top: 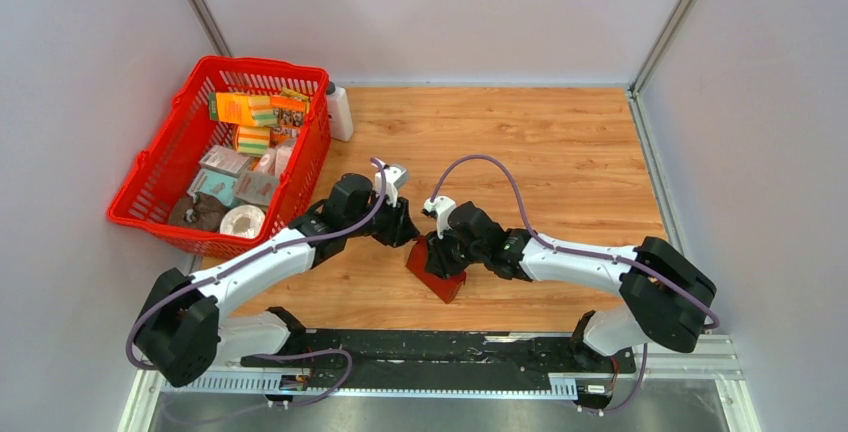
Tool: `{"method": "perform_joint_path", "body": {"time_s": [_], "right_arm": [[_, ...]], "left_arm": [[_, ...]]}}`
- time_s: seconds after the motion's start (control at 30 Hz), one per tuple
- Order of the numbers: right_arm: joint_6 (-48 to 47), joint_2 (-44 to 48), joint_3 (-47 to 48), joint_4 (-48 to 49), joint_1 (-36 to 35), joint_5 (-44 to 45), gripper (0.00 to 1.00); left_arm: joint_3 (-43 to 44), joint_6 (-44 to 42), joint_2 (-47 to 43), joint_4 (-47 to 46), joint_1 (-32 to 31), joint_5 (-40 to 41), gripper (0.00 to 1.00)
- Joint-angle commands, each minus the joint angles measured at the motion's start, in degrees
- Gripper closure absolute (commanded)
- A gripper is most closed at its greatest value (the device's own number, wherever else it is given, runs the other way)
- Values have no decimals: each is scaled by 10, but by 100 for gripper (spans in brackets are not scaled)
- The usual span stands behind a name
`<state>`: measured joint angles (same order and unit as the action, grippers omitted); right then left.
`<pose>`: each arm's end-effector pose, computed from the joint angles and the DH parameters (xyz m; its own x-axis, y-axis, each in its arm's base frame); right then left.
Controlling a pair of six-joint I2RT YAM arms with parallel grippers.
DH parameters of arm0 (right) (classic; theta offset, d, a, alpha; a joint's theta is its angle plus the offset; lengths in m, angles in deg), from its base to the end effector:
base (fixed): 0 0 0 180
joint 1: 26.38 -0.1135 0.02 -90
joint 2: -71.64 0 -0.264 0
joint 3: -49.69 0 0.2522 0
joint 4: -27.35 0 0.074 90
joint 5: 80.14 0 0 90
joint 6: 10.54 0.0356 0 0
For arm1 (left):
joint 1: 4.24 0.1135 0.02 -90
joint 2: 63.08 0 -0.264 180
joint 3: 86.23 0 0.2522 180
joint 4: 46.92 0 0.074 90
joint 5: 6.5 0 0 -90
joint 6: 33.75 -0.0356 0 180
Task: Fold the paper box
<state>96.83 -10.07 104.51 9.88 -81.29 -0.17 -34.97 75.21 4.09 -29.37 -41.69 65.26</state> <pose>0.1587 0.2366 0.1844 -0.6455 -0.4074 -0.6460 -0.7173 0.6138 0.3297 0.1917 -0.1609 0.2282 -0.6690 0.1237 -0.7329 0.6000 0.6718 -0.4343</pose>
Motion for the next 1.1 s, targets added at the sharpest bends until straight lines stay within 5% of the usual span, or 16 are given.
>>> {"method": "perform_joint_path", "body": {"time_s": [0.0, 0.37, 0.73, 1.07], "right_arm": [[6, 16, -6, 30, 3, -7, 76], [4, 18, -8, 32, 3, -11, 77], [8, 15, -5, 31, 4, -7, 77], [9, 4, 9, 19, 3, -4, 78]], "left_arm": [[38, -34, 27, -11, -3, -33, 59], [41, -28, 59, -31, -3, -68, 60], [42, -25, 60, -35, -27, -38, 85], [48, -21, 43, -28, -36, -2, 66]]}}
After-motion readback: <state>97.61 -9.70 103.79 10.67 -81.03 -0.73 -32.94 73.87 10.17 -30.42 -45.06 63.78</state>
